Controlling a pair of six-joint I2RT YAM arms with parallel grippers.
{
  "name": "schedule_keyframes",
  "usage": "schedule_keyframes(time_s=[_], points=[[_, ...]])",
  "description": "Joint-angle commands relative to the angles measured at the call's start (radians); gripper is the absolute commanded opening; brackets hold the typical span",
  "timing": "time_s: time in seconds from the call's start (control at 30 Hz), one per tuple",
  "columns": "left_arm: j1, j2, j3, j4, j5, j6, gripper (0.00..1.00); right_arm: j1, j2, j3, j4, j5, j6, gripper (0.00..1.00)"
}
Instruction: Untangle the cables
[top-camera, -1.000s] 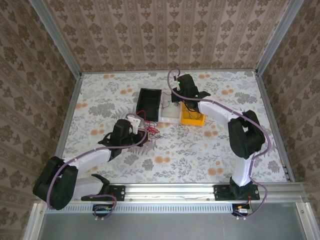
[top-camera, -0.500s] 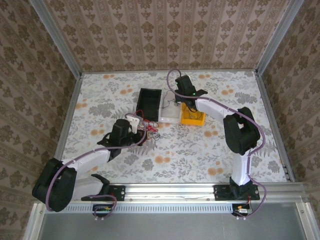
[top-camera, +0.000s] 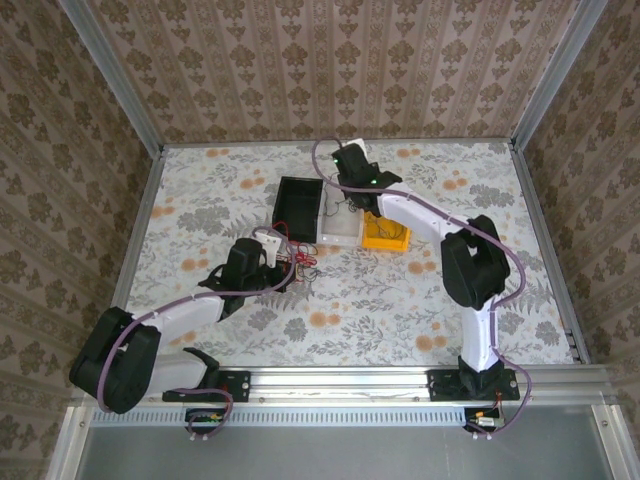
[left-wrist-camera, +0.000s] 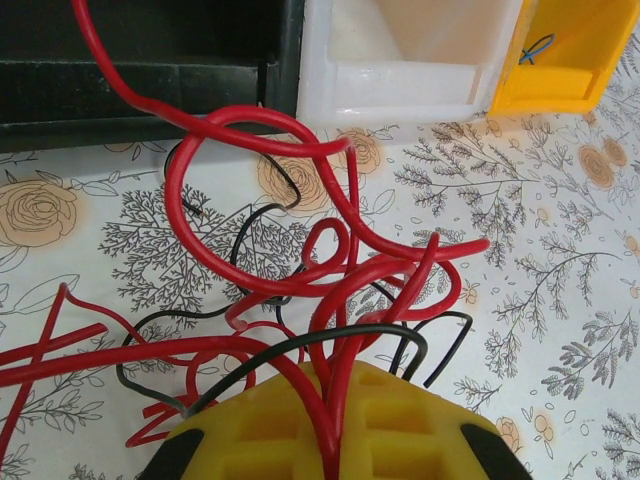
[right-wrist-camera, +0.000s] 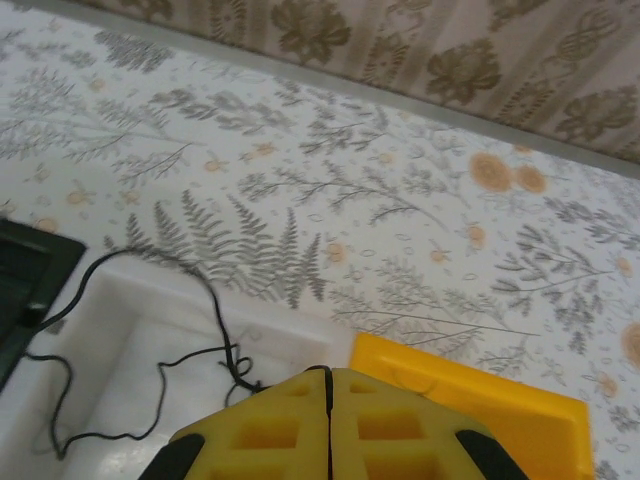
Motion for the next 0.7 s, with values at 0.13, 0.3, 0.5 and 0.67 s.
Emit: schedule_keyframes(time_s=[0.13, 0.3, 0.5, 0.67], points=[[-0.003, 0.005, 0.014, 0.026, 0.007, 0.009, 0.0, 0.014, 0.098, 0.066, -0.129, -0.118, 0.012, 0.08], [-0.003, 0.008, 0.011, 0.027, 0.007, 0.009, 0.0, 0.017, 0.095, 0.052, -0.116, -0.204, 0.033, 0.1], [-0.001, 0.009, 0.017, 0.031, 0.001, 0.014, 0.0, 0.017, -0.007, -0.036, -0.012, -0.237, 0.06, 0.35], [-0.001, 0.009, 0.022, 0.026, 0.007, 0.02, 0.0, 0.015, -0.118, -0.118, 0.05, -0.198, 0.058, 0.42]])
